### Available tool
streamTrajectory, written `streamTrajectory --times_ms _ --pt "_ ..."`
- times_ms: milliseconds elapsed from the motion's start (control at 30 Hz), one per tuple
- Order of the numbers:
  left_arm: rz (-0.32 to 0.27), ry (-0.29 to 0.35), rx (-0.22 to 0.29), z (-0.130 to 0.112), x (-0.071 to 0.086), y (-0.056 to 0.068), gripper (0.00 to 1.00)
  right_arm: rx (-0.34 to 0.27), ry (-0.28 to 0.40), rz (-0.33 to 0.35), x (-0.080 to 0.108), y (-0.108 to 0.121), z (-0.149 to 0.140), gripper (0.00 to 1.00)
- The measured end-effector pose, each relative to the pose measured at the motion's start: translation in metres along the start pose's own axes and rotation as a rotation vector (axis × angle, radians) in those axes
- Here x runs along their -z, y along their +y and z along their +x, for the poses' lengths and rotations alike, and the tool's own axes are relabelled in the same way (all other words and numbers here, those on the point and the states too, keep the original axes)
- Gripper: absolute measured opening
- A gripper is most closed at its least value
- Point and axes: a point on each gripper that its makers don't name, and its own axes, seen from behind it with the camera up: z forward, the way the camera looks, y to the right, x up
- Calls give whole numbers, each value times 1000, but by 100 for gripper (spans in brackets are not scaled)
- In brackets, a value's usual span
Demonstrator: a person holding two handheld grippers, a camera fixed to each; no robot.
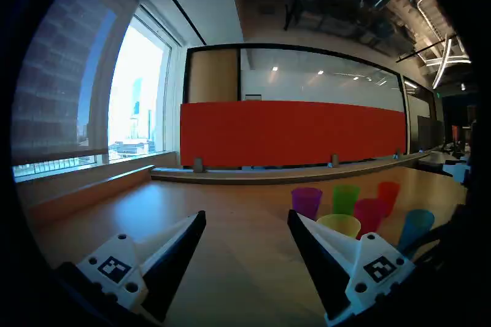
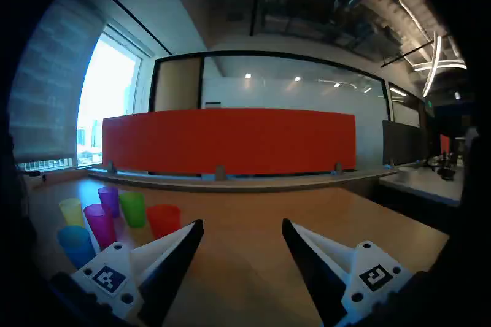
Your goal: Pour water
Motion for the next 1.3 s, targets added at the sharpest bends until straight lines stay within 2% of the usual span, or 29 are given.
streamTrajectory --times_ms 200,467,667,833,1067,1300 --pt "-9 13 -22 16 0 0 99 12 0 17 -5 4 4 99" --pt "-44 -13 -39 45 -6 1 99 -5 16 58 -6 -3 54 99" --pt "-68 -14 -33 77 -13 -1 99 22 8 82 -10 -7 92 99" --pt "-106 -27 -13 103 -19 2 99 32 1 102 -15 -14 121 99" --pt "-135 -43 -10 147 -29 1 99 -4 -14 128 -22 -19 152 99" --pt "-161 -36 -33 185 -34 0 99 -29 -15 155 -26 -24 175 99"
